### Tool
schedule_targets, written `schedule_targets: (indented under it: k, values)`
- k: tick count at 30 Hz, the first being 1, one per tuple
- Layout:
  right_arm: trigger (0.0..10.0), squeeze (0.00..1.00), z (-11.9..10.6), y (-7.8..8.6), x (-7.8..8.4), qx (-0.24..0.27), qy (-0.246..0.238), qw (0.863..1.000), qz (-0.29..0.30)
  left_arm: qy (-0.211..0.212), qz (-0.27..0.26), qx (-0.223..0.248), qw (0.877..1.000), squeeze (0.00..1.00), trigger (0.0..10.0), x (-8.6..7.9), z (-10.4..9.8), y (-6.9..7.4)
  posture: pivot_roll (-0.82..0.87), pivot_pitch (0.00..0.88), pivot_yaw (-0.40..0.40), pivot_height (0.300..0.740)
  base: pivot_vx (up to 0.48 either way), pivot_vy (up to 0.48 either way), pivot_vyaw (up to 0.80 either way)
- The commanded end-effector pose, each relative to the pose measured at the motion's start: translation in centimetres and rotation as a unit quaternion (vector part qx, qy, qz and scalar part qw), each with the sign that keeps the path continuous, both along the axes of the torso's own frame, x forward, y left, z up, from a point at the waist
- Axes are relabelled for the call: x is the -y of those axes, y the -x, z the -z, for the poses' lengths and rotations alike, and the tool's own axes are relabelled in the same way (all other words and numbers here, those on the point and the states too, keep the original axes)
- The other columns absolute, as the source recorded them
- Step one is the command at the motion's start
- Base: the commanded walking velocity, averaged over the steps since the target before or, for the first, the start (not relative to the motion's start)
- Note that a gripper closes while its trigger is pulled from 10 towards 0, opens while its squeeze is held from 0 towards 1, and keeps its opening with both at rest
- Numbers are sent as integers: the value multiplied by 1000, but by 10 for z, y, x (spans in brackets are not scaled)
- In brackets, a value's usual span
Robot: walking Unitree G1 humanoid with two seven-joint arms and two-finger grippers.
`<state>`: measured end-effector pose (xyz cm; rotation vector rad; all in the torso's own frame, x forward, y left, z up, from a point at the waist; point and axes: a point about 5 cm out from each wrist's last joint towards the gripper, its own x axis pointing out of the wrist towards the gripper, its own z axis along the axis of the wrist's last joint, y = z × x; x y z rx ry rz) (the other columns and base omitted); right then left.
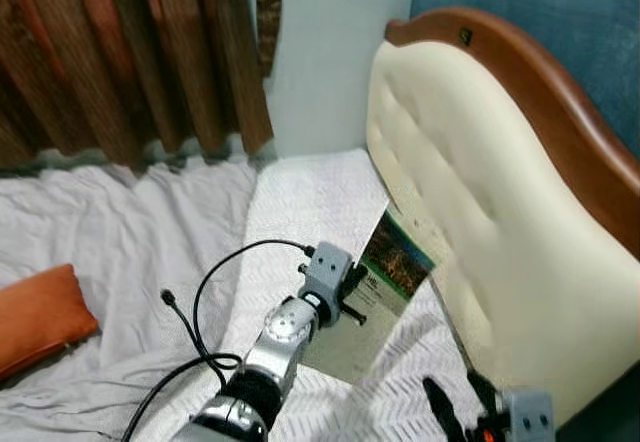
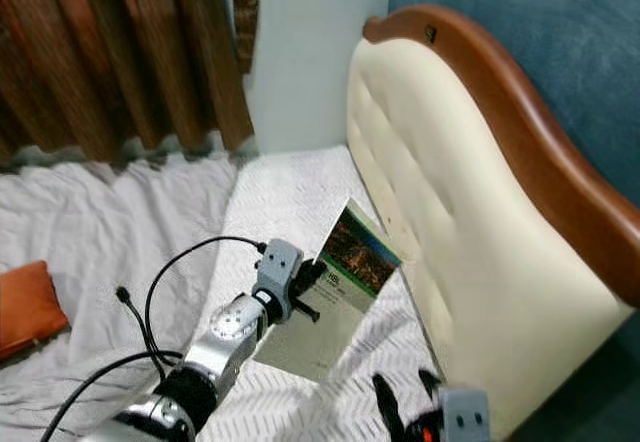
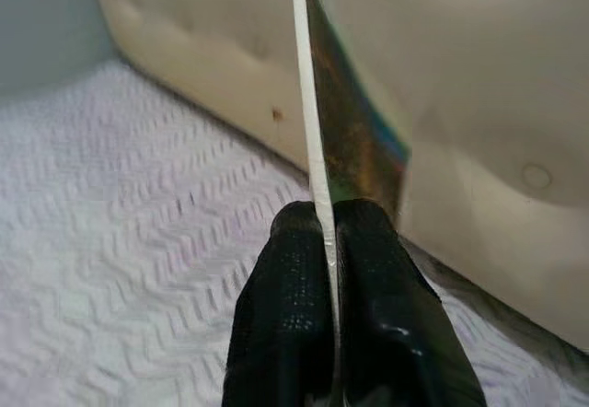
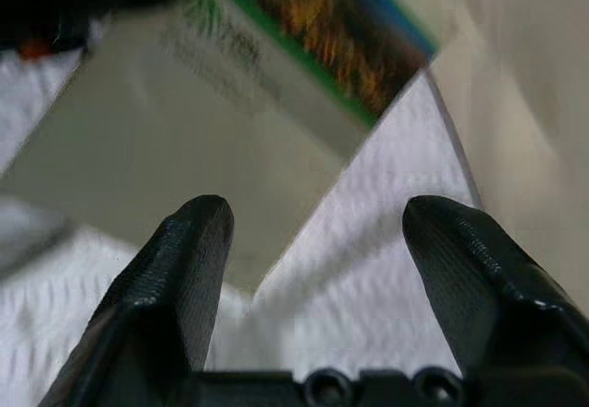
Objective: Clean up the room
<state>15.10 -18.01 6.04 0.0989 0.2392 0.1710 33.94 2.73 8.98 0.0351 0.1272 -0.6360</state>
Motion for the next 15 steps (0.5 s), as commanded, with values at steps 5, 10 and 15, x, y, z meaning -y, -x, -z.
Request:
schedule_targets:
  k: [5, 10, 15]
  values:
    - [10000, 0, -34, 65, 9, -52, 28, 998, 2, 168, -145, -101, 970, 0, 10000, 7, -19, -20, -555, 421, -117, 740, 0, 0, 0]
    - [10000, 0, -50, 95, 17, -92, 43, 995, 8, 248, -263, -180, 915, 0, 10000, -27, 8, -17, -610, 494, -185, 740, 0, 0, 0]
    - [10000, 0, -57, 112, 13, -130, 43, 990, -14, 307, -417, -245, 820, 0, 10000, -90, 51, 2, -592, 514, -213, 740, 0, 0, 0]
